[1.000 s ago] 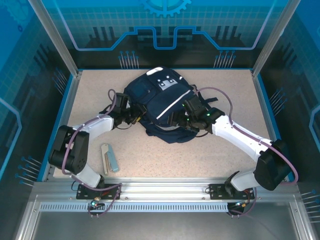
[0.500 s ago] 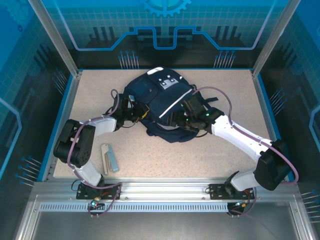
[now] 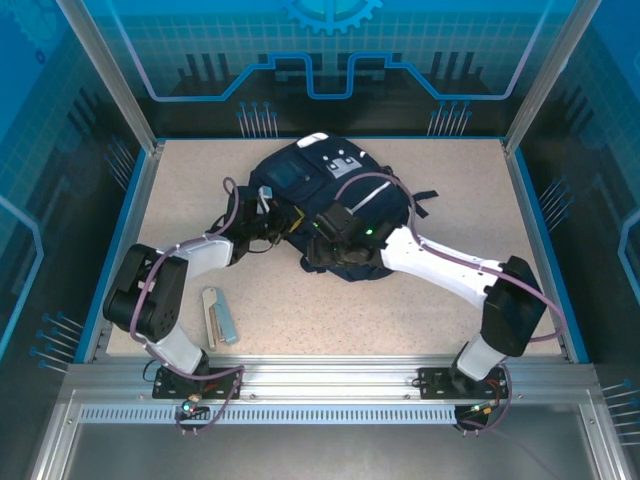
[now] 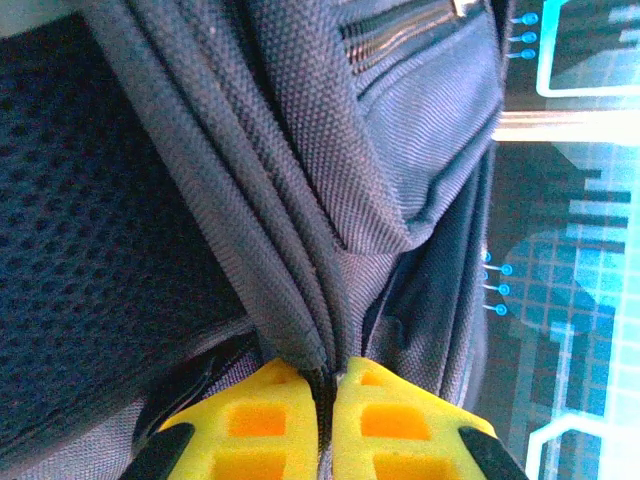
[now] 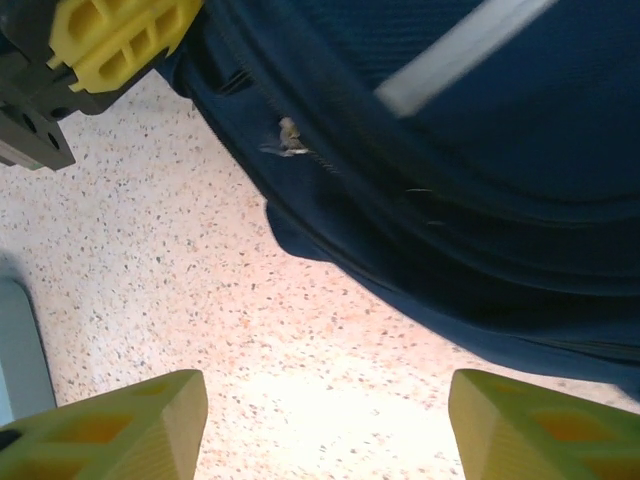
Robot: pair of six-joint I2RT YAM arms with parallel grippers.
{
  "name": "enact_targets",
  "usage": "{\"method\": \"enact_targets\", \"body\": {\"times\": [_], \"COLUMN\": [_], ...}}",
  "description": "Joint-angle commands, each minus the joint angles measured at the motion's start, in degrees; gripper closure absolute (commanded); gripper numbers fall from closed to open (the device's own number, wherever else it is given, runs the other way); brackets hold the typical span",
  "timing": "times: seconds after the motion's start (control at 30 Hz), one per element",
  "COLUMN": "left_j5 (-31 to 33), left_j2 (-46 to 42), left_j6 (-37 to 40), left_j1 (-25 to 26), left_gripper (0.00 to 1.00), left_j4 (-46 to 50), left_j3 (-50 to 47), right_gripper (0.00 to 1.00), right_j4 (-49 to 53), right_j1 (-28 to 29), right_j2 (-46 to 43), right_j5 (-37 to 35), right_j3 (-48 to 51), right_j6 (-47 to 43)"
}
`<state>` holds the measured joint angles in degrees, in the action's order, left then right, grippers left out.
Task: Pack the student bag
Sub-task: Zip the student bag at the top-center of the table.
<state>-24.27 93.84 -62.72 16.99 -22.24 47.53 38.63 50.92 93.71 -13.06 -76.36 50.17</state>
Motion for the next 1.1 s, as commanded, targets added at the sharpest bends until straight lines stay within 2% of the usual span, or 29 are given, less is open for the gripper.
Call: {"method": "enact_targets", "body": {"times": [0.0,0.17,0.33,0.77,1.07], "left_j5": [-2.8,-2.4,-1.9,-1.6,-1.5], "left_j2": [-2.5,-1.5,-0.4,0.6,1.0], "left_j6": [0.1,0.2,0.3,0.5,0.3], "left_j1": [3.9,7.6,9.3,9.8,9.7], "left_gripper": [1.00,1.00,1.00,1.00,1.00], "left_j4": [0.4,4.0,5.0,6.6,7.4], "left_j3": [3.8,7.2,9.0,9.9,10.1], "right_gripper": [0.42,0.52,0.63,0.65,0.70], "right_j4": [-2.2,-3.4,-1.9,-3.7,-9.4], "right_j1": [0.7,0.3,-1.8,-3.9,-5.1], "right_j2": [1.5,2.0,1.4,0.4,1.3], "right_j5": [-0.4,-3.3,-6.6,-13.2,-14.1], "right_j3": [-1.7,-0.8,2.5,5.5,5.7], "right_j6": [4.0,8.7,15.0,18.5,17.0]}}
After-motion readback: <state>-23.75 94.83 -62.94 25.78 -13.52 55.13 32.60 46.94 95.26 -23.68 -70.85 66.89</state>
